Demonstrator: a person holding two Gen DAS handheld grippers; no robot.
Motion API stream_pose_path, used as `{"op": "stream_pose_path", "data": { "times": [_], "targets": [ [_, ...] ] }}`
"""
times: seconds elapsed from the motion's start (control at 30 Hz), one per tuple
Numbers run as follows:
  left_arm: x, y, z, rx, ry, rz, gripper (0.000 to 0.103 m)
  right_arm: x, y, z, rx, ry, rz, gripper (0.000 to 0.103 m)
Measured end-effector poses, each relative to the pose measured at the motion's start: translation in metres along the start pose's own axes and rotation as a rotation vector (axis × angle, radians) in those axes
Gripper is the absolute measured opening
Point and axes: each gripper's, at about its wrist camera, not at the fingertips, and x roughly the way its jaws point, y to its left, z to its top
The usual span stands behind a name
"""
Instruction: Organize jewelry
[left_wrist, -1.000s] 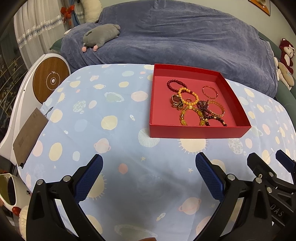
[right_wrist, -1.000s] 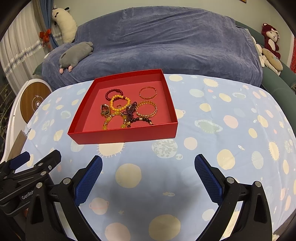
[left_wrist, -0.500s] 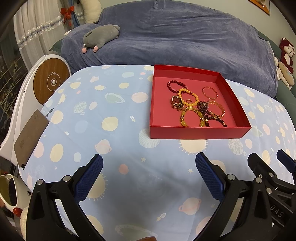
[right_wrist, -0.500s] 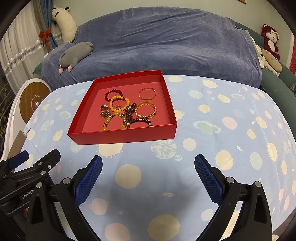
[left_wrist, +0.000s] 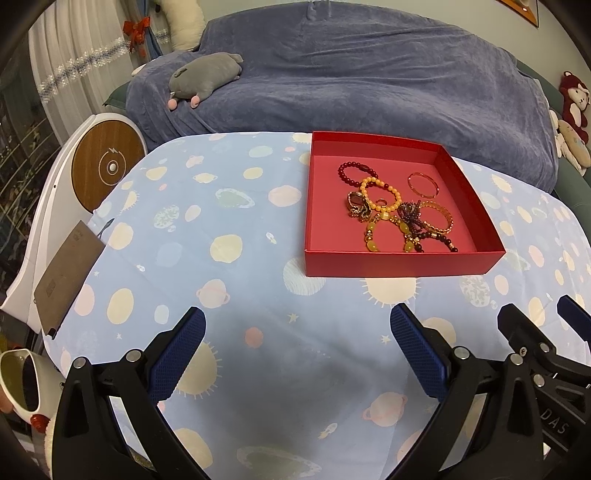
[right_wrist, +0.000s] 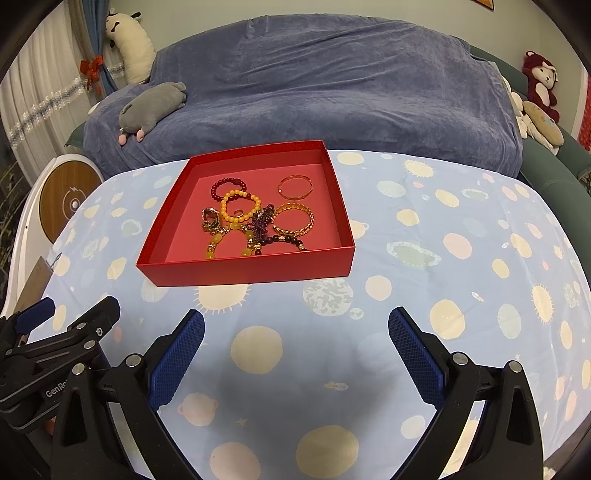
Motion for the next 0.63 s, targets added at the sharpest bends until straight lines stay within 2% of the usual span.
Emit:
{"op": "stream_pose_path", "data": {
  "times": [0.63],
  "targets": [
    [0.0017,-0.0006,-0.0006,-0.002,0.005,0.009,0.096,-0.0021,0.003,0.0003,-0.007,-0.002,-0.004,0.096]
  ]
}}
